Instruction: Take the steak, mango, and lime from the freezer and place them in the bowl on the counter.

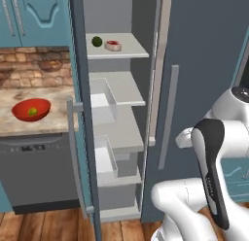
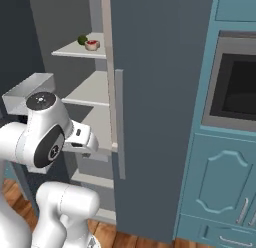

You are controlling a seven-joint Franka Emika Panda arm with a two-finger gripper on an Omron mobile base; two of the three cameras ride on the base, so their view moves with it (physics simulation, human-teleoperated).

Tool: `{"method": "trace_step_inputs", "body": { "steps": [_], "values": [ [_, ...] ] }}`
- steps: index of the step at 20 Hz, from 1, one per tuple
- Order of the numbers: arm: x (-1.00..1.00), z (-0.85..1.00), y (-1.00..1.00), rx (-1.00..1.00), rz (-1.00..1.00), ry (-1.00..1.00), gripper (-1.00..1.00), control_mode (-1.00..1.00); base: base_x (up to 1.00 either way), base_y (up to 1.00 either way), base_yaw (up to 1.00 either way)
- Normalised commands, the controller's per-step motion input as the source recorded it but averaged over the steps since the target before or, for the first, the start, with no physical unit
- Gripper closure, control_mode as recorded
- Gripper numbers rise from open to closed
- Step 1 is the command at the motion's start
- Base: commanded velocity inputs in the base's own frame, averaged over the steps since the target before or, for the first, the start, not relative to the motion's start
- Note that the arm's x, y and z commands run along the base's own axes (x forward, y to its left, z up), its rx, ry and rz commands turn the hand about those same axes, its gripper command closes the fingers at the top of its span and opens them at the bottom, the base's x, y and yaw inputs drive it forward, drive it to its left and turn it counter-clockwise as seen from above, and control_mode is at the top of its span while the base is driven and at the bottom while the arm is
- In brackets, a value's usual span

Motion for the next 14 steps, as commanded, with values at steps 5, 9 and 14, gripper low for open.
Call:
{"method": "trace_step_inputs", "body": {
  "steps": [5,9,14],
  "values": [
    [0.0,0.0,0.0,0.0,0.0,0.0,-1.0,1.0,0.48,-0.05,0.0],
    [0.0,0.0,0.0,0.0,0.0,0.0,-1.0,1.0,0.65,0.0,0.0],
    [0.0,0.0,0.0,0.0,0.0,0.0,-1.0,1.0,0.4,0.05,0.0]
  ]
}}
